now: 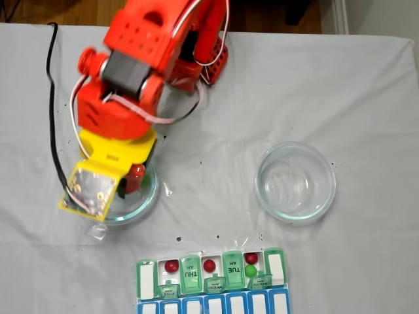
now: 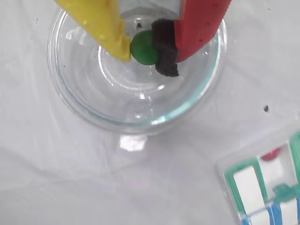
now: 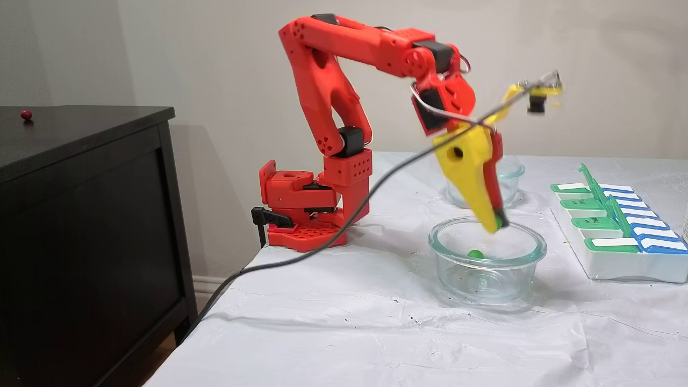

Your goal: Sort medicines into box.

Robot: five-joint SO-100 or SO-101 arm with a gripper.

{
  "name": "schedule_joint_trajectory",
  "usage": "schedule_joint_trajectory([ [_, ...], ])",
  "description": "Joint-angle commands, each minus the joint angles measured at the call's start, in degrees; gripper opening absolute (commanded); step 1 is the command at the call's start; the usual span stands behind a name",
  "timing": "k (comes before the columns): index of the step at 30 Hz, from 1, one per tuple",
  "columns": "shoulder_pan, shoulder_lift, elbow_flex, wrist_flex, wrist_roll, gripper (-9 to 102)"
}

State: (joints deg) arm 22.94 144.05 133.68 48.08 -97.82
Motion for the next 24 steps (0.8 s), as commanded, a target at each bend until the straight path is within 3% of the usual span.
schedule_joint_trajectory([
  [1,-6.15,10.81,-0.44,-7.38,13.36,0],
  [5,-13.62,10.81,3.60,-18.81,30.85,0],
  [9,-18.98,2.29,0.09,-19.07,47.29,0],
  [16,-26.98,-5.54,2.55,-30.15,58.10,0],
  [24,-27.42,-17.75,-1.23,-40.43,62.23,0],
])
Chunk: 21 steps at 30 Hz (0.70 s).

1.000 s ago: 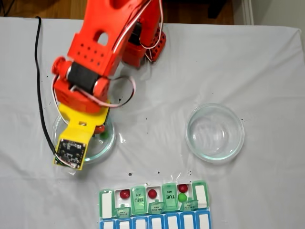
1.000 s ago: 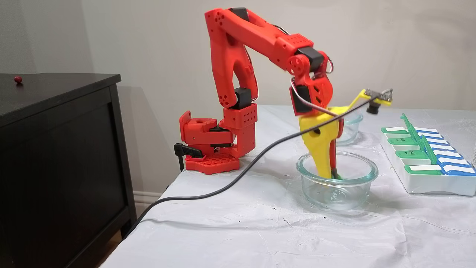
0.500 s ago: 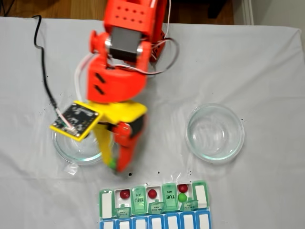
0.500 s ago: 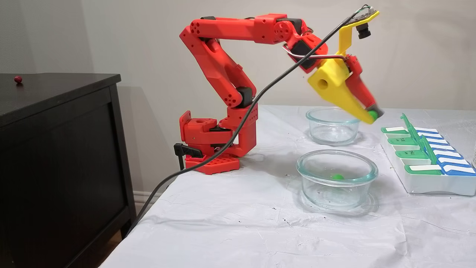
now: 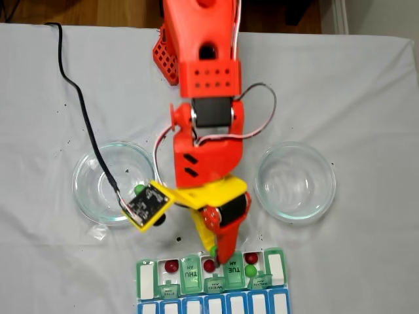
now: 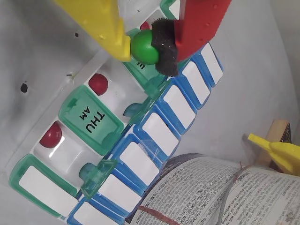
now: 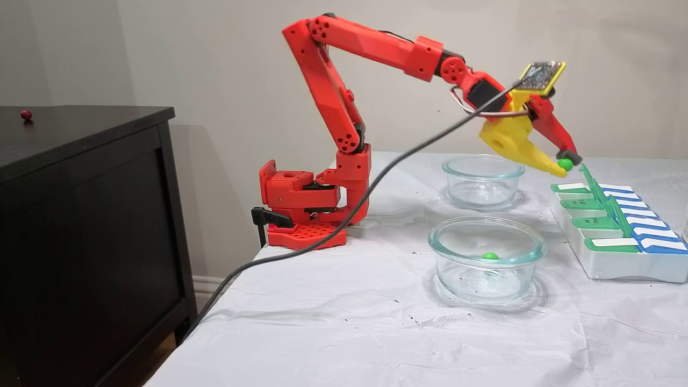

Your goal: Sort medicines into box.

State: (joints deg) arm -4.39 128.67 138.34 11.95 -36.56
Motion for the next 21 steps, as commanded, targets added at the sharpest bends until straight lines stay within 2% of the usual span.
schedule_joint_trajectory([
  [1,0.00,-3.60,-6.33,-5.54,1.14,0],
  [6,-0.35,-9.32,-7.38,-9.58,1.93,0],
  [11,-1.14,-11.60,-5.36,-17.31,4.92,0],
  [16,-1.67,-16.44,-7.12,-19.95,4.39,0],
  [21,-1.93,-18.90,-8.26,-18.11,4.48,0],
])
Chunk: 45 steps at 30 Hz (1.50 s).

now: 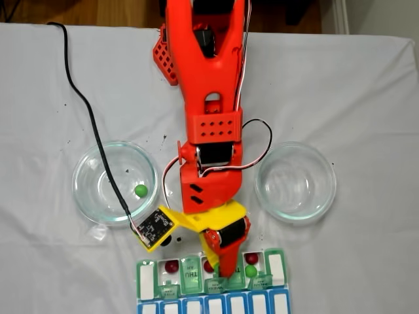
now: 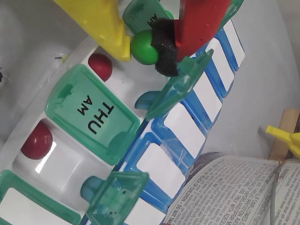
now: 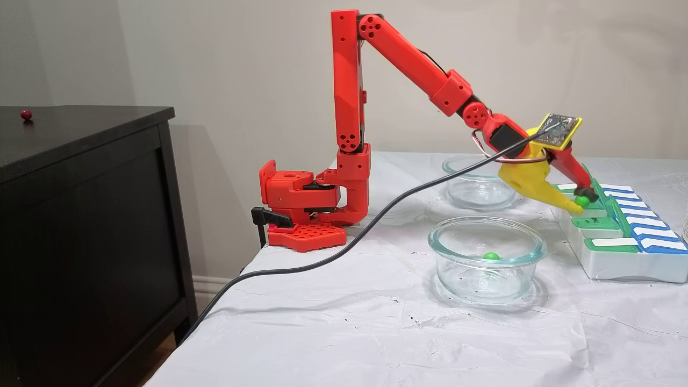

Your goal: Sort medicines into box.

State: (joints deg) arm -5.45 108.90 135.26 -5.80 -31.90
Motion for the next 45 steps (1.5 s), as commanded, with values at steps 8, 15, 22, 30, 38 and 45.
schedule_joint_trajectory([
  [8,-0.53,1.05,-4.57,0.00,-0.70,29],
  [15,0.44,9.40,-3.34,6.68,-0.26,32],
  [22,7.29,31.20,-9.05,33.57,-4.57,0],
  [30,17.58,38.23,-14.77,60.21,-11.95,0],
  [38,25.05,29.18,-14.24,65.21,1.85,0],
  [45,27.95,23.38,-14.41,66.80,13.45,1],
])
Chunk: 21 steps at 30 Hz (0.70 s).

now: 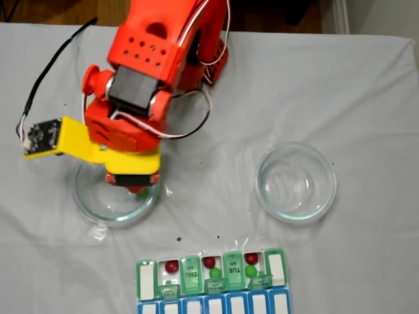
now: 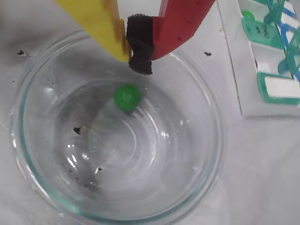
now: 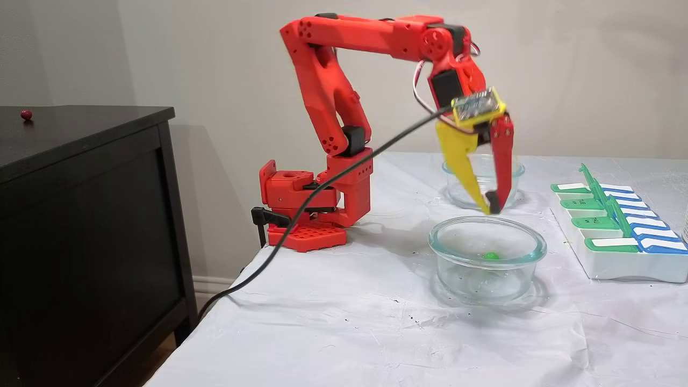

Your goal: Sort medicines into box.

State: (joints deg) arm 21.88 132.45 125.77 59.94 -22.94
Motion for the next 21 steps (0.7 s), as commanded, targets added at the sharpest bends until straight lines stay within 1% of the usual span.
schedule_joint_trajectory([
  [1,0.70,-1.14,-5.45,2.02,5.89,2],
  [4,0.79,-1.76,-6.94,3.69,9.40,4],
  [6,1.41,-1.67,-7.38,3.96,10.20,8],
  [7,1.67,-2.29,-7.56,4.04,10.37,11],
  [9,2.11,-4.66,-7.91,4.39,11.60,22],
  [10,2.11,-5.80,-8.35,4.31,12.13,25],
  [14,1.85,-9.67,-9.05,1.58,13.45,26],
  [18,1.49,-14.77,-10.37,0.97,13.62,25],
  [21,0.97,-18.37,-11.95,2.11,13.71,24],
])
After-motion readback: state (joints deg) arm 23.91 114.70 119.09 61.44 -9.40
